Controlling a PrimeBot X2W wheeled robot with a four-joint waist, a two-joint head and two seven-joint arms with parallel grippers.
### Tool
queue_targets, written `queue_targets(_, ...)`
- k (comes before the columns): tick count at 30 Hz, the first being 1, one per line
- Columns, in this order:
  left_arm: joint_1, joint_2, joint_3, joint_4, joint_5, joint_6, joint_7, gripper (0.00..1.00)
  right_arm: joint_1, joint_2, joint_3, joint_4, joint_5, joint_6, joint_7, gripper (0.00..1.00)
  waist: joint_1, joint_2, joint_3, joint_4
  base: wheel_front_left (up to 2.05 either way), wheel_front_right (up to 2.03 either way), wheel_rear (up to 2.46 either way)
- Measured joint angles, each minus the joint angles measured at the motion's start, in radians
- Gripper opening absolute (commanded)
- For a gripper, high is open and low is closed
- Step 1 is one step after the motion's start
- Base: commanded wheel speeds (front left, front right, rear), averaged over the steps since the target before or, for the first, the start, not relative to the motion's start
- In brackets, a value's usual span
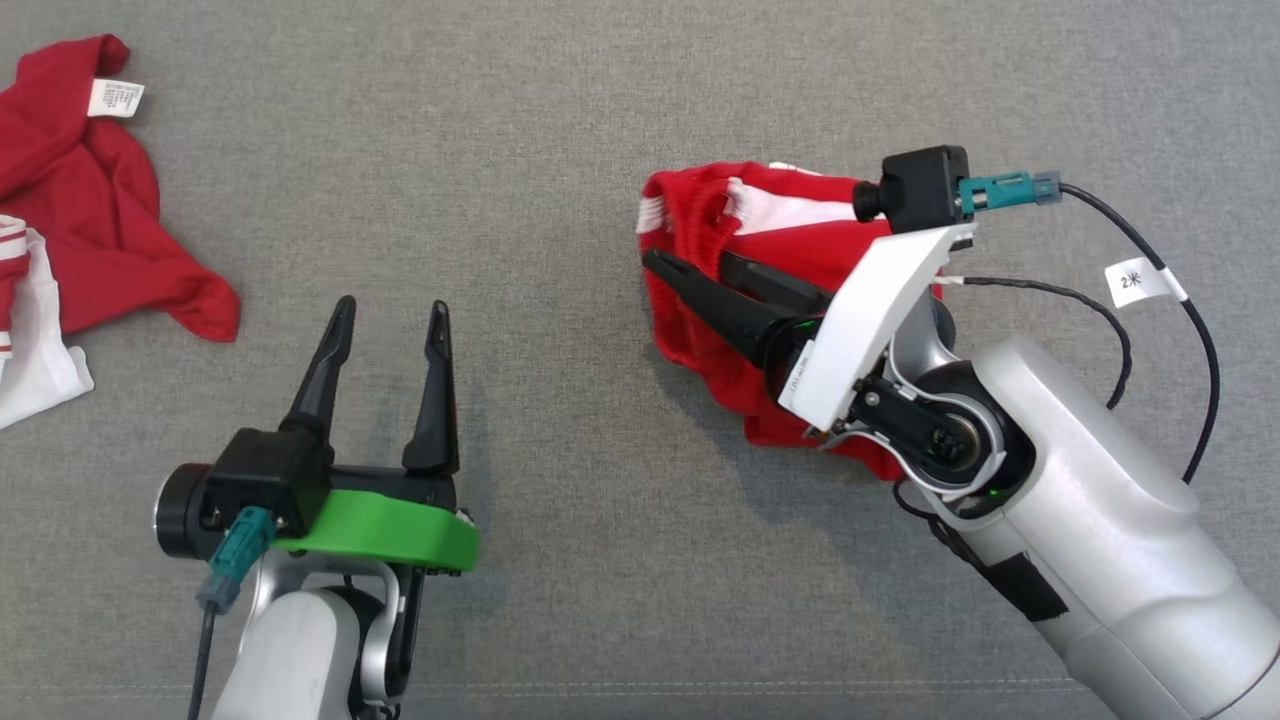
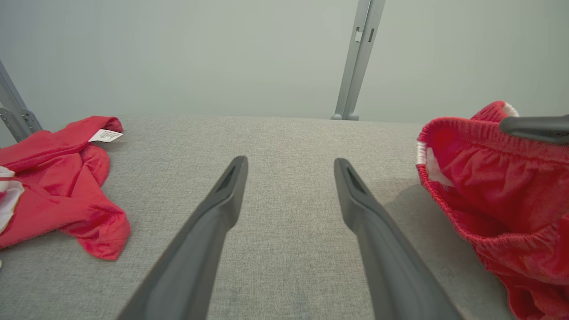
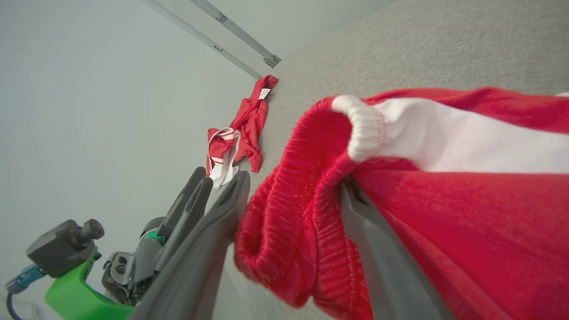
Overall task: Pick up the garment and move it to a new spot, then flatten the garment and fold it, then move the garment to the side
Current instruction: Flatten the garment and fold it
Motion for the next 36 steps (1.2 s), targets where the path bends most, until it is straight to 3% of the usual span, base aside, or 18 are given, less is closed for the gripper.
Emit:
queue_targets(7, 0.002, 0.0, 0.027, 0.006, -0.032, 0.0, -0.012, 1.0, -0.007, 0.03, -0.063, -0.066, -0.023, 0.022, -0.096, 1.0, 0.0, 0.0, -0.033, 0.001, 0.0, 0.0, 0.0)
queue_targets(10, 0.006, 0.0, 0.057, 0.007, -0.041, 0.0, -0.014, 1.0, -0.01, -0.024, -0.062, -0.074, -0.091, 0.022, -0.115, 1.0, 0.0, 0.0, -0.048, -0.004, 0.0, 0.0, 0.0)
queue_targets(15, 0.012, 0.0, 0.06, 0.014, -0.073, 0.0, -0.016, 1.0, -0.002, -0.118, 0.037, -0.005, -0.165, 0.021, -0.044, 1.0, 0.0, 0.0, -0.061, -0.027, 0.0, 0.0, 0.0)
queue_targets(23, 0.012, 0.0, -0.002, 0.033, -0.096, 0.0, -0.022, 1.0, 0.001, -0.12, 0.004, -0.03, -0.215, 0.02, -0.119, 1.0, 0.0, 0.0, -0.088, -0.021, 0.0, 0.0, 0.0)
queue_targets(28, 0.013, -0.001, -0.001, 0.047, -0.095, 0.0, -0.04, 1.0, 0.07, -0.248, -0.044, -0.023, -0.326, 0.0, -0.221, 1.0, 0.0, 0.0, -0.113, -0.004, 0.0, 0.0, 0.0)
queue_targets(36, 0.073, 0.0, 0.067, 0.084, -0.006, 0.0, -0.052, 1.0, 0.198, -0.388, -0.072, 0.025, -0.524, -0.043, -0.395, 1.0, 0.0, 0.0, -0.174, 0.006, 0.0, 0.0, 0.0)
